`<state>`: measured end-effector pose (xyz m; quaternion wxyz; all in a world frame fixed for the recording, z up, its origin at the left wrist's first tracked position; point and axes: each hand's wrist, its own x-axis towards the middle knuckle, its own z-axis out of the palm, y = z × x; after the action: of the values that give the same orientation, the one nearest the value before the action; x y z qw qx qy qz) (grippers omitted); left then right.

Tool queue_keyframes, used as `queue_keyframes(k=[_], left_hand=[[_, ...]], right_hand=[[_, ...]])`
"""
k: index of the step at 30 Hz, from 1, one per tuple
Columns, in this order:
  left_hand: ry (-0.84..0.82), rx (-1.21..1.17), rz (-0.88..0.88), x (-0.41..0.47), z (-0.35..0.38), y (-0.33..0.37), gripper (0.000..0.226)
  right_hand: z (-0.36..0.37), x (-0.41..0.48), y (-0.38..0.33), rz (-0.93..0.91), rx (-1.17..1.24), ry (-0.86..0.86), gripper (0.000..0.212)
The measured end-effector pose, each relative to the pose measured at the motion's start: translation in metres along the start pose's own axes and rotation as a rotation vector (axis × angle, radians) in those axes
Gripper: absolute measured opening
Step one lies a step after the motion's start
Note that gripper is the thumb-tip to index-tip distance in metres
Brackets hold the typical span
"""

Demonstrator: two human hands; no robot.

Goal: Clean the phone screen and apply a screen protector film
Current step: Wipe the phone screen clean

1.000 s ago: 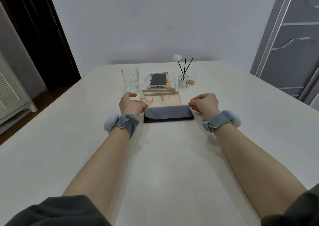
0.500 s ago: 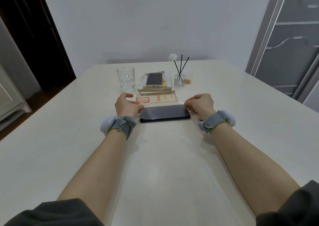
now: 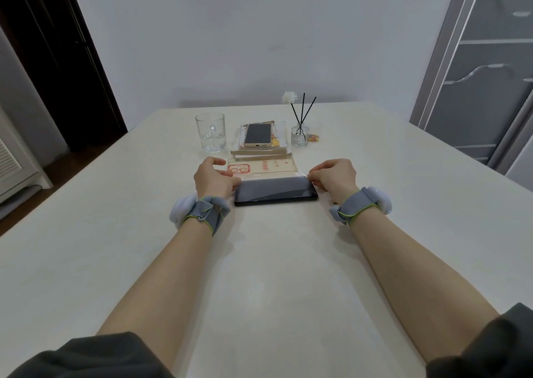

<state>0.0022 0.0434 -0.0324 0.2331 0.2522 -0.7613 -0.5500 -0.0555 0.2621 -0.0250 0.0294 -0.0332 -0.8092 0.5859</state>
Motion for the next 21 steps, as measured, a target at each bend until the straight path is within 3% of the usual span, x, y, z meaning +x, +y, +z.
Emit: queue_keyframes(k=[21], left_hand=[[0.003, -0.083, 0.008, -0.005, -0.003, 0.010, 0.047]], right_hand=[[-0.001, 0.002, -0.001, 0.038, 0.193, 0.032, 0.014]])
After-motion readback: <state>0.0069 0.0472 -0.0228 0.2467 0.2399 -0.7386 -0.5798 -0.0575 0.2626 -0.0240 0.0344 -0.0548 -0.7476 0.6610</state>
